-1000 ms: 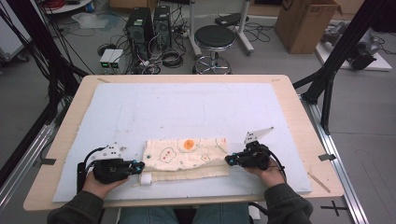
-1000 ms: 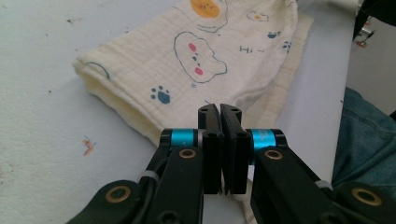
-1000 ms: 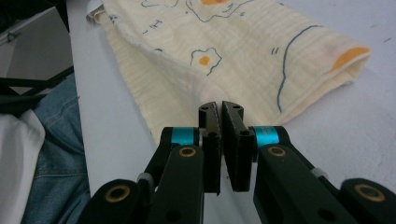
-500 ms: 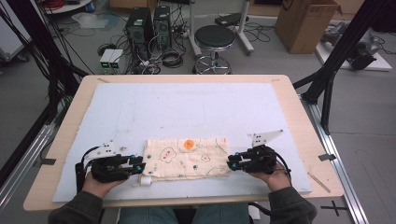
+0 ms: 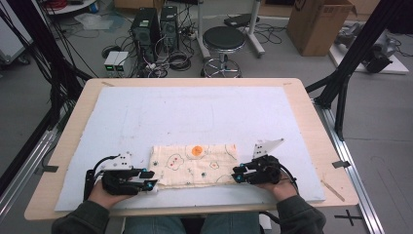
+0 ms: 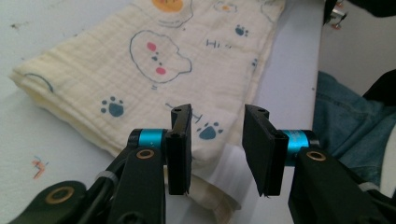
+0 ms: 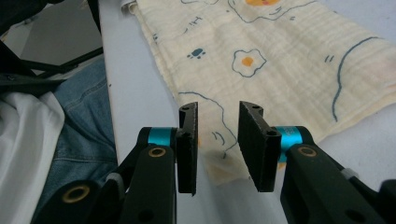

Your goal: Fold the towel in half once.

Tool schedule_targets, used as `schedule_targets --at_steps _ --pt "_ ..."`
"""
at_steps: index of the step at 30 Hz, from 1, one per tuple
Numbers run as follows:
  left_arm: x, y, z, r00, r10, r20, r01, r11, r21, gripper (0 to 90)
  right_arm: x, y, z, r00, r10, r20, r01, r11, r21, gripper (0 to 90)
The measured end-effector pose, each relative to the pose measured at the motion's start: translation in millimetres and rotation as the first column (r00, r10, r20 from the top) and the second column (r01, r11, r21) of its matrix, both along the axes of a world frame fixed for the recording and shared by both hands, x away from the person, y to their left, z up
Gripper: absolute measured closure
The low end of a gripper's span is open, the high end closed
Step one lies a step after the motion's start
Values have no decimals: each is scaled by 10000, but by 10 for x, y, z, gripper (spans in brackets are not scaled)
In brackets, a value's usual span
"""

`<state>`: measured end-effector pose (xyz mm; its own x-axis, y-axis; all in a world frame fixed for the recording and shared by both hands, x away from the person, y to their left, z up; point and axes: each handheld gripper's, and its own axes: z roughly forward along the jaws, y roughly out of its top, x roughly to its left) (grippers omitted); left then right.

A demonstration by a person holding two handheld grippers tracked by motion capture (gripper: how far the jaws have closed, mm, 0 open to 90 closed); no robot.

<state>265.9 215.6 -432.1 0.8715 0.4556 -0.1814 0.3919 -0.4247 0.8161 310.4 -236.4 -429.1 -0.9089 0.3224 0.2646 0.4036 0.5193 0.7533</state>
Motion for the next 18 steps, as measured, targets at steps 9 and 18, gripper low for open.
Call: schedule_targets --at_steps 9,18 --pt "64 -58 -77 9997 215 -101 -204 9948 998 761 15 39 -47 10000 -26 -11 26 9994 -338 654" --pt "-23 33 34 9985 294 458 -312 9988 388 849 6 43 -37 9999 -140 -45 139 9995 -278 650"
